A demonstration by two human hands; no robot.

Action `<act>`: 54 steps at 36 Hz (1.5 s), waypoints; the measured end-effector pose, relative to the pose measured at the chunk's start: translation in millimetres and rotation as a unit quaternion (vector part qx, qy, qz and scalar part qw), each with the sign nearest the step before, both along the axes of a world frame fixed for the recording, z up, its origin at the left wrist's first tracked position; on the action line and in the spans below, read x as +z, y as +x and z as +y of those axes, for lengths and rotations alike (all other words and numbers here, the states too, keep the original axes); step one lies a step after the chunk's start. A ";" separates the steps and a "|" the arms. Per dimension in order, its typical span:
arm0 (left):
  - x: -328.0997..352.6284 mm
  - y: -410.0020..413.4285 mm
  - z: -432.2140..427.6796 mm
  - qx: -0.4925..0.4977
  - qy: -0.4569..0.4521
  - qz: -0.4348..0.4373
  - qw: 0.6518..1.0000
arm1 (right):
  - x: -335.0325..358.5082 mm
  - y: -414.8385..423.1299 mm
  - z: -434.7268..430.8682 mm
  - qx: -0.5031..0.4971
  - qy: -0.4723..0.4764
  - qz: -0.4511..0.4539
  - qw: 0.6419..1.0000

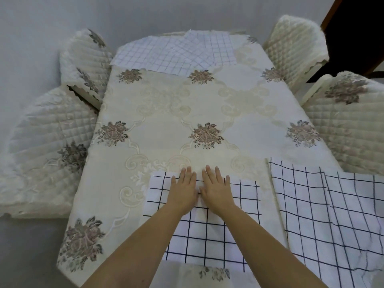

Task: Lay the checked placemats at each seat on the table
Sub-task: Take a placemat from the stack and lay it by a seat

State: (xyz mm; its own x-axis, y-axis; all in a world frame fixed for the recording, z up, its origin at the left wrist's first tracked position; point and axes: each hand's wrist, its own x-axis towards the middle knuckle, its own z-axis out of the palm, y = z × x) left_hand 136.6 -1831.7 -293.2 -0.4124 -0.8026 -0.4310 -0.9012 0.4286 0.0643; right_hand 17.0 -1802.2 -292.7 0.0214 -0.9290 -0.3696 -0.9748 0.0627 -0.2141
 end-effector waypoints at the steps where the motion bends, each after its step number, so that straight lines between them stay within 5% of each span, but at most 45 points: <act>1: -2.4 -0.9 -0.1 -0.006 -0.002 -0.002 1.000 | -3.0 2.6 -0.9 0.000 -0.008 0.007 1.000; 11: -27.6 8.8 -0.4 -0.038 -0.027 0.020 0.999 | -33.2 -1.3 7.8 -0.044 -0.073 0.003 0.996; 30: -38.7 68.8 -29.2 0.087 -0.025 0.050 0.995 | -38.2 -79.1 42.1 -0.164 -0.062 0.024 0.984; 34: -44.4 58.2 -24.2 0.093 -0.113 0.071 0.987 | -33.7 -65.7 31.9 -0.186 -0.067 0.008 0.980; 41: -47.3 4.3 -0.4 -0.045 -0.197 0.123 0.972 | -28.8 -3.5 9.5 -0.079 -0.170 0.001 0.982; 54: -46.1 1.2 5.6 -0.036 -0.164 0.111 0.980 | -48.9 0.7 21.9 -0.062 -0.189 0.008 0.980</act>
State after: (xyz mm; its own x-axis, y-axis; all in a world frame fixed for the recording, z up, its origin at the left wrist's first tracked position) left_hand 137.8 -1826.1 -339.3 -0.5266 -0.8487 -0.0490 -0.8478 0.5201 0.1034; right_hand 17.7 -1780.3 -341.6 -0.1030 -0.9947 0.0021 -0.9681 0.0998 -0.2300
